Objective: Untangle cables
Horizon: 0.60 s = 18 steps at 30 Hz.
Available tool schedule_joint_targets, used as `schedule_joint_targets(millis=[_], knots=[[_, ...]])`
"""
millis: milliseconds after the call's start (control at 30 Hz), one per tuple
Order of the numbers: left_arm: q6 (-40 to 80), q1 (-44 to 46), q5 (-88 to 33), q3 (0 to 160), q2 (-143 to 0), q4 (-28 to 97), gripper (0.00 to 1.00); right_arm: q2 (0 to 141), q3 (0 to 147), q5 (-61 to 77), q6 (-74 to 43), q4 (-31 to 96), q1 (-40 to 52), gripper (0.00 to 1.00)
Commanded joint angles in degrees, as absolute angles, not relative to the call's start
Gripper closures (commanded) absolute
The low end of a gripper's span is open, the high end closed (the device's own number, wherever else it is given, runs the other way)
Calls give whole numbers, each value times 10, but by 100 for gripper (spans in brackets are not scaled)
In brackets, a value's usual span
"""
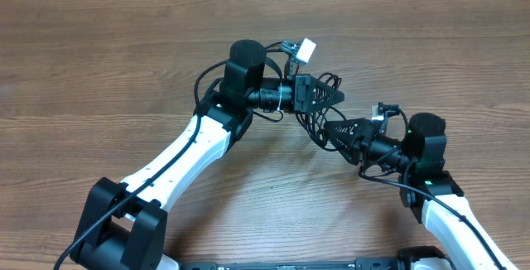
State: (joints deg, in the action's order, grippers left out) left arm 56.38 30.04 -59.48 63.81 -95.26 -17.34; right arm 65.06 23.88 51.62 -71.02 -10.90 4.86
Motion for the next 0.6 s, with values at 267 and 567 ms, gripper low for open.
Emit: schedule_joint_targets(millis=[267, 567], knots=[[648, 308, -587, 648, -944, -280, 96, 650, 253, 489, -737, -115, 108, 70], [647, 308, -587, 648, -944, -290, 96, 650, 253, 486, -737, -115, 126, 89]])
